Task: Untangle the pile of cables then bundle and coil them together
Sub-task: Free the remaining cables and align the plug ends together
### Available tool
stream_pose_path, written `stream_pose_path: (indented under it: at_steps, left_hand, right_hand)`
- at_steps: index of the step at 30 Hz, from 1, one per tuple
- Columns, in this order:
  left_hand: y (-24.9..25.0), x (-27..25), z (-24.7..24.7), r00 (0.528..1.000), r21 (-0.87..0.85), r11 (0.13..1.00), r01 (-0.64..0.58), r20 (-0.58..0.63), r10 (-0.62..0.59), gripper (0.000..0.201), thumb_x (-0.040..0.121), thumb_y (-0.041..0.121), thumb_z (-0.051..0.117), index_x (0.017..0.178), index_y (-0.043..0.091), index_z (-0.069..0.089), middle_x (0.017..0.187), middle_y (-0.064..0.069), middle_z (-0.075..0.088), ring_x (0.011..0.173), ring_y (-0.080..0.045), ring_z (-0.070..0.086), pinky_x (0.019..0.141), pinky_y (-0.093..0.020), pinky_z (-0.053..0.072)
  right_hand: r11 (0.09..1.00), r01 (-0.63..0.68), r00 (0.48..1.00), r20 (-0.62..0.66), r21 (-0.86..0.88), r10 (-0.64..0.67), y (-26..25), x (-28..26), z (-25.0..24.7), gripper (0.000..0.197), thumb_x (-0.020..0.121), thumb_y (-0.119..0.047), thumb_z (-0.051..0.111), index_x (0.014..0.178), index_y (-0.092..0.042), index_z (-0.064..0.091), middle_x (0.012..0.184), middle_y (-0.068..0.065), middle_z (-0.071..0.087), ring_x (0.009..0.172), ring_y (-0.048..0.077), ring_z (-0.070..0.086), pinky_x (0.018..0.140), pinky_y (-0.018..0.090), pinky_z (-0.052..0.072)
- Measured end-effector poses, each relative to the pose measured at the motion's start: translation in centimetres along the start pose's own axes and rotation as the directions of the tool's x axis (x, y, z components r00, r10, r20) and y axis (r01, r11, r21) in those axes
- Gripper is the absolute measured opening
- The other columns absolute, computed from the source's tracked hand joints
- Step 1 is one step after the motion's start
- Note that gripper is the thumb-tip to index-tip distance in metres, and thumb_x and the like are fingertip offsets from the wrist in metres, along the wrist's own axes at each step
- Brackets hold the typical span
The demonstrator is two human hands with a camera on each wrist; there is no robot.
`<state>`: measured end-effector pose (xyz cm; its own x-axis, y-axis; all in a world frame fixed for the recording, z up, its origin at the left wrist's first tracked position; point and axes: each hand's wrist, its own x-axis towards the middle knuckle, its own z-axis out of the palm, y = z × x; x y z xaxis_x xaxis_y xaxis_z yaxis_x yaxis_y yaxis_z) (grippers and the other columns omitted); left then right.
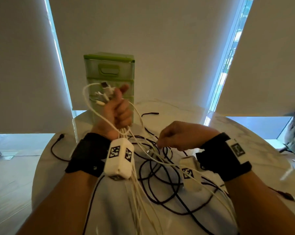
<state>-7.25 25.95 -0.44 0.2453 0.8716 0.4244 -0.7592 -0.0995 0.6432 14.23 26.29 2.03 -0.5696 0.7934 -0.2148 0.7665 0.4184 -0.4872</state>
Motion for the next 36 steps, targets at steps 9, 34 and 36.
stream_pose_path:
  at_steps: [9,34,36]
  left_hand:
    - [1.5,0.0,-2.0,0.958,-0.269,0.963,0.017,0.281,0.062,0.030,0.096,0.021,0.052,0.121,0.011,0.063,0.053,-0.002,0.032,0.044,-0.012,0.030,0.040,-0.022,0.033]
    - [-4.5,-0.1,2.2,0.948,0.468,0.839,0.279,-0.271,-0.164,0.013,0.095,0.022,0.054,0.091,0.024,0.067,0.044,0.008,0.023,0.033,-0.003,0.018,0.033,-0.014,0.013]
    - [-5.5,-0.3,3.3,0.948,0.624,0.721,0.301,-0.280,-0.154,0.013,0.090,0.019,0.063,0.079,0.022,0.068,0.042,0.009,0.028,0.032,-0.006,0.022,0.033,-0.016,0.019]
  right_hand:
    - [0.990,0.144,0.978,0.155,-0.005,-0.141,-1.0,1.1,2.6,0.026,0.090,-0.044,0.060,0.116,-0.044,0.064,0.089,-0.010,0.070,0.075,0.010,0.065,0.078,0.026,0.057]
    - [0.930,0.327,0.827,-0.527,0.169,-0.195,-1.3,-1.4,-2.3,0.021,0.099,-0.020,0.049,0.086,-0.018,0.065,0.076,0.003,0.067,0.065,0.008,0.064,0.052,0.008,0.042]
    - [0.907,0.379,0.799,-0.559,0.185,-0.220,-1.9,-1.5,-2.3,0.021,0.099,-0.017,0.049,0.085,-0.018,0.065,0.076,0.005,0.067,0.063,0.010,0.063,0.051,0.008,0.041]
